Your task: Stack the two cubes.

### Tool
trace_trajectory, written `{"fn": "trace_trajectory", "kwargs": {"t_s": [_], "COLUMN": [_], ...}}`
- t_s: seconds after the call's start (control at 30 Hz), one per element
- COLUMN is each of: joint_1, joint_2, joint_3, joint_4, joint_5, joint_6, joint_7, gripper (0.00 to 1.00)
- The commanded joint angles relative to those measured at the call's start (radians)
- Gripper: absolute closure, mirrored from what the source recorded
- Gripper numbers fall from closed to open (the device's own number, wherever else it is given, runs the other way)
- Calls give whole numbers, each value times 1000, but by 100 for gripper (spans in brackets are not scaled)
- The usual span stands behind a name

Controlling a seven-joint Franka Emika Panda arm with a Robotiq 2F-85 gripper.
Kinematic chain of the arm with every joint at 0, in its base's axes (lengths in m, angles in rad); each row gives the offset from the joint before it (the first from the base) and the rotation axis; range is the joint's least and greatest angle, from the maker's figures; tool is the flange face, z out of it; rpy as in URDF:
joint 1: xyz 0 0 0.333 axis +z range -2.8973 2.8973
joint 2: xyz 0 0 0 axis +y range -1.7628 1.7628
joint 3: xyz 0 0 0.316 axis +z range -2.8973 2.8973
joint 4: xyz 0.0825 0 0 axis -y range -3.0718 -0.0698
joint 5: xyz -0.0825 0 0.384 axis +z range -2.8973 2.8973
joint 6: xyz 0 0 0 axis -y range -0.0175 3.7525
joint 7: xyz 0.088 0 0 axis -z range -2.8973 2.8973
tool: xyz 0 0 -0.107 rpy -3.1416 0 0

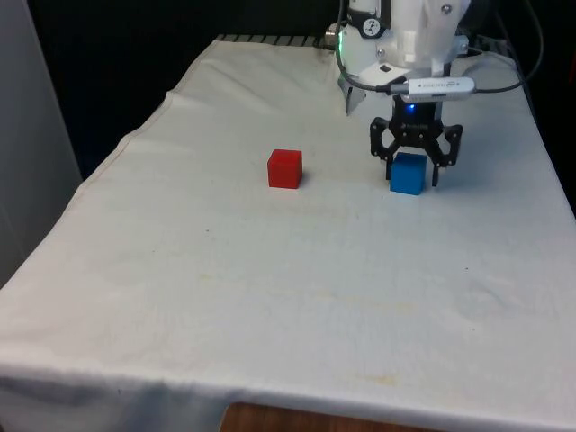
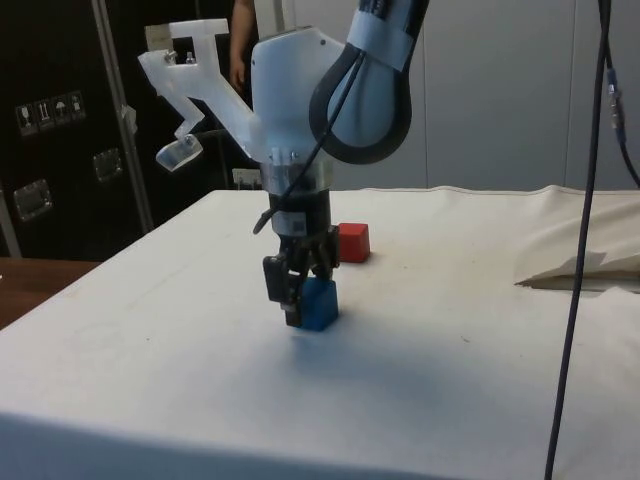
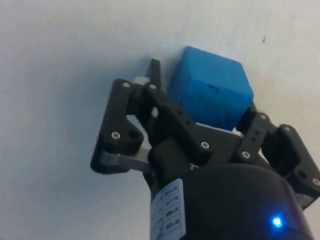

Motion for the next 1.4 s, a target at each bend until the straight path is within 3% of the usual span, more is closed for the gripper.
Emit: {"fn": "trace_trajectory", "kwargs": {"t_s": [0.0, 0.1, 0.17, 0.5, 0.63, 0.7, 0.73, 0.97, 1.03, 1.37], "joint_1": [0, 0, 1, -2, -7, -3, -9, -11, -6, -11], "joint_2": [3, 3, 3, -4, -35, -28, -47, -82, -83, -131], "joint_3": [1, 0, -1, -1, -7, -12, -10, -24, -31, -42], "joint_4": [0, 0, 0, 5, 36, 37, 47, 84, 89, 113], "joint_5": [1, 0, 0, 0, 4, -1, 5, 6, -1, 4], "joint_6": [5, 5, 4, -9, -67, -56, -91, -170, -173, -270], "joint_7": [0, 0, 1, -2, -15, -9, -18, -32, -26, -45], "gripper": [43, 82, 100, 100, 100, 100, 100, 100, 100, 100]}}
